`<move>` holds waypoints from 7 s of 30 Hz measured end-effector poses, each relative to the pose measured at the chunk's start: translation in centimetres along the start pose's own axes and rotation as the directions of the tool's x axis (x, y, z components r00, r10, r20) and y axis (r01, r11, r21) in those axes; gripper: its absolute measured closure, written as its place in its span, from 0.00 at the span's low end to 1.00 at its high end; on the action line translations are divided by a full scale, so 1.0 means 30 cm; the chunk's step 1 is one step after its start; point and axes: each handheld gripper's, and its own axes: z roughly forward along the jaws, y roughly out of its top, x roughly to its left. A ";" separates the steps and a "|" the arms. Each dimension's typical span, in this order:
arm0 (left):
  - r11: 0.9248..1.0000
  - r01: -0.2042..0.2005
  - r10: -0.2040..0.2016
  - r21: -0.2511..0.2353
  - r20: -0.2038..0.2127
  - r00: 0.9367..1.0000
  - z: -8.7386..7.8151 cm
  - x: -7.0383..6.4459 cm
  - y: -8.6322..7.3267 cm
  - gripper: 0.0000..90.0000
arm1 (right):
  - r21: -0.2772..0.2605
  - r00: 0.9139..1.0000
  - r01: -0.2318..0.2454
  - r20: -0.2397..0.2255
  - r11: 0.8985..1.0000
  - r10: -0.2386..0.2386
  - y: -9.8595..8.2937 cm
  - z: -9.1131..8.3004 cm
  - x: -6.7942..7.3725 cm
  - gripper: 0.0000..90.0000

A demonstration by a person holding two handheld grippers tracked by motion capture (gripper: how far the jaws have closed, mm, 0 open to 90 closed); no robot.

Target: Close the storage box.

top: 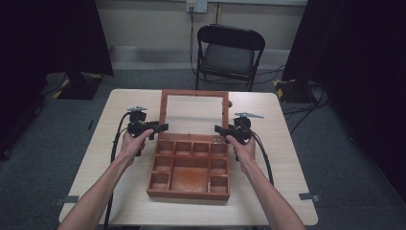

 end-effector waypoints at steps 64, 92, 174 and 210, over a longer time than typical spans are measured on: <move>0.997 -0.075 0.075 -0.014 0.062 0.995 -0.021 -0.027 0.024 0.48 | -0.060 0.991 0.029 -0.126 0.998 -0.036 0.028 -0.043 0.053 0.45; 0.991 -0.117 0.125 -0.070 0.128 0.984 -0.123 -0.105 0.065 0.50 | -0.097 0.992 0.067 -0.096 0.993 -0.076 0.063 -0.147 0.106 0.56; 0.985 -0.172 0.172 -0.008 0.078 0.982 -0.278 -0.214 -0.120 0.20 | 0.026 0.998 0.051 -0.039 0.998 -0.050 -0.084 -0.385 0.063 0.39; 0.974 -0.224 0.223 0.024 0.028 0.974 -0.294 -0.192 -0.164 0.17 | 0.067 0.839 0.274 -0.504 0.959 -0.204 0.161 -0.374 0.410 0.76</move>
